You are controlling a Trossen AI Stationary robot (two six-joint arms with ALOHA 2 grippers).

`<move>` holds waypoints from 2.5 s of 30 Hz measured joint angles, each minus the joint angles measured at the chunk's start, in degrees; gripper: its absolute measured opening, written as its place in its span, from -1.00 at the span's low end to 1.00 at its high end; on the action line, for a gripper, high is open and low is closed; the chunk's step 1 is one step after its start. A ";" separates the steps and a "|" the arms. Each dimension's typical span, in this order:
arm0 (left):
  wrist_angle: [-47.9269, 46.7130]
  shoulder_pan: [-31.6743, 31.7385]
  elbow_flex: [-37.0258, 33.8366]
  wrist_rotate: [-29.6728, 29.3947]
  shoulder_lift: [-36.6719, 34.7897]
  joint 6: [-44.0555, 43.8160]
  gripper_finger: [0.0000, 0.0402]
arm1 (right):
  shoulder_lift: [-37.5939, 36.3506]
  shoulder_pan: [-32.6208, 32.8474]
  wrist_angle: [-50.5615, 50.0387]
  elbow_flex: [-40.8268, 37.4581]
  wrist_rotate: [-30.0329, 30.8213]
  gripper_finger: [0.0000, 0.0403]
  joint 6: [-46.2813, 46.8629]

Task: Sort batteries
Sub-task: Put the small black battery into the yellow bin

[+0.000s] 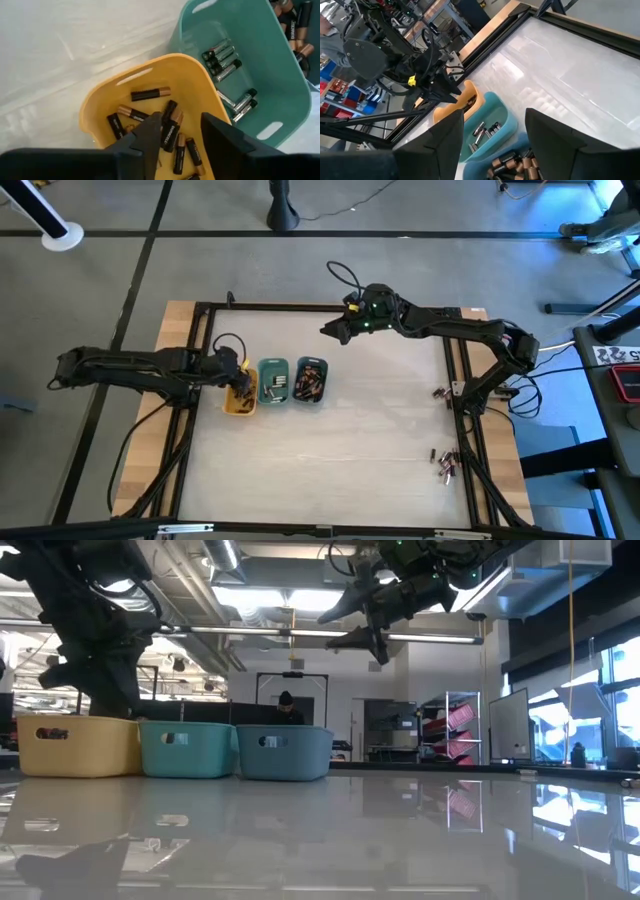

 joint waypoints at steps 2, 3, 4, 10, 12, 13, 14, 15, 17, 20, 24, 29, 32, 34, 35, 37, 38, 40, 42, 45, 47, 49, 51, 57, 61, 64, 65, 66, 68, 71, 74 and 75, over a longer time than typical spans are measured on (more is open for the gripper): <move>0.19 0.38 -0.01 0.01 -0.14 -0.89 -0.28 | 0.00 0.04 -0.15 0.00 -0.04 0.05 0.02; 0.83 0.55 -0.01 0.01 -0.18 -0.94 -0.26 | 0.00 0.05 -0.36 0.00 -0.05 0.05 0.04; 1.59 0.62 -0.01 0.00 -0.34 -0.36 -0.24 | 0.00 0.05 -0.67 0.00 -0.07 0.05 0.06; 8.42 1.13 -0.03 -0.01 -2.52 5.26 -0.21 | 0.00 -1.64 -3.10 0.00 -4.05 0.05 1.06; 11.58 1.14 -0.03 -0.01 -3.62 7.51 -0.21 | 0.00 -2.92 -4.18 0.00 -6.56 0.05 2.41; 13.88 1.14 -0.03 0.01 -4.17 8.92 -0.21 | 0.00 -3.67 -5.18 0.00 -7.78 0.05 3.22; 17.17 1.14 -0.03 0.03 -4.85 10.37 -0.21 | 0.00 -4.52 -6.39 0.00 -8.93 0.05 3.97; 20.54 1.12 -0.03 0.01 -5.35 11.75 -0.21 | 0.00 -5.38 -7.59 0.00 -9.87 0.05 4.66; 27.82 1.21 -0.03 -0.20 -5.84 14.57 -0.21 | -0.02 -7.09 -10.28 0.00 -10.75 0.05 5.56; 36.21 2.36 -0.02 -0.54 -5.48 17.55 -0.21 | -0.33 -9.46 -13.91 0.00 -11.06 0.05 5.98; 40.40 4.47 -0.01 -0.60 -3.77 19.36 -0.21 | -0.57 -13.07 -24.27 3.22 -11.05 0.05 2.12; 40.81 5.86 -0.01 1.72 -2.54 19.09 -0.21 | -0.26 -17.96 -50.88 12.69 6.59 0.02 -15.82; 40.81 6.01 -0.01 2.71 -2.46 19.65 -0.21 | 0.93 -21.41 -60.15 15.32 16.76 -0.01 -22.64; 40.83 6.01 -0.01 2.83 -2.46 20.38 -0.21 | 2.04 -24.35 -62.59 15.31 17.91 -0.03 -23.74; 40.83 6.03 -0.01 2.83 -2.46 20.56 -0.21 | 2.75 -25.96 -63.37 15.11 17.99 -0.04 -23.83; 40.83 6.03 -0.01 2.83 -2.46 20.68 -0.21 | 4.57 -28.91 -65.66 14.45 19.37 -0.06 -23.77; 40.83 6.03 -0.01 2.83 -2.46 20.64 -0.21 | 5.55 -30.23 -66.59 14.01 20.66 -0.07 -23.58; 40.81 6.03 -0.01 2.83 -2.46 20.49 -0.21 | 7.61 -32.24 -67.21 13.20 23.46 -0.08 -23.45; 40.82 6.03 -0.01 2.83 -2.46 20.18 -0.21 | 9.60 -33.88 -67.55 12.57 26.90 -0.09 -23.41; 40.81 6.01 -0.01 2.83 -2.48 19.42 -0.21 | 13.03 -35.47 -67.74 12.16 30.16 -0.09 -24.47; 40.81 6.03 -0.01 2.83 -2.48 18.45 -0.21 | 15.27 -36.52 -68.05 12.15 31.05 -0.09 -26.02; 40.78 6.03 -0.01 2.83 -2.49 17.57 -0.21 | 17.37 -37.55 -68.32 12.15 31.01 -0.09 -27.60; 40.78 6.02 -0.01 2.83 -2.49 16.91 -0.21 | 19.22 -38.57 -69.39 12.13 31.01 -0.09 -28.85; 40.76 6.02 -0.01 2.71 -2.51 15.18 -0.21 | 21.33 -40.49 -69.93 12.12 29.40 -0.09 -32.57; 40.76 6.01 -0.01 2.02 -2.51 14.05 -0.21 | 21.41 -40.93 -68.69 12.13 28.41 -0.09 -32.89; 40.76 6.01 -0.01 1.66 -2.51 13.95 -0.21 | 22.26 -40.93 -68.44 12.13 28.63 -0.09 -33.37; 40.76 6.01 -0.01 1.61 -2.51 13.92 -0.21 | 22.42 -40.93 -68.39 12.13 28.63 -0.09 -33.48; 40.76 6.01 -0.01 1.49 -2.51 13.94 -0.21 | 22.38 -40.92 -68.53 12.13 28.61 -0.09 -33.45; 40.76 6.01 -0.01 0.63 -2.51 13.94 -0.21 | 22.03 -40.77 -69.28 12.56 27.76 -0.09 -33.04; 40.78 6.12 -0.01 -1.00 -2.51 14.05 -0.21 | 20.50 -38.99 -69.75 12.96 25.12 -0.09 -31.47; 40.92 6.86 -0.01 -1.24 -2.51 14.30 -0.21 | 18.20 -35.87 -71.73 12.98 22.38 -0.09 -28.23; 40.89 7.08 -0.01 -1.22 -2.51 14.35 -0.21 | 17.42 -34.43 -72.54 12.97 21.53 -0.09 -27.09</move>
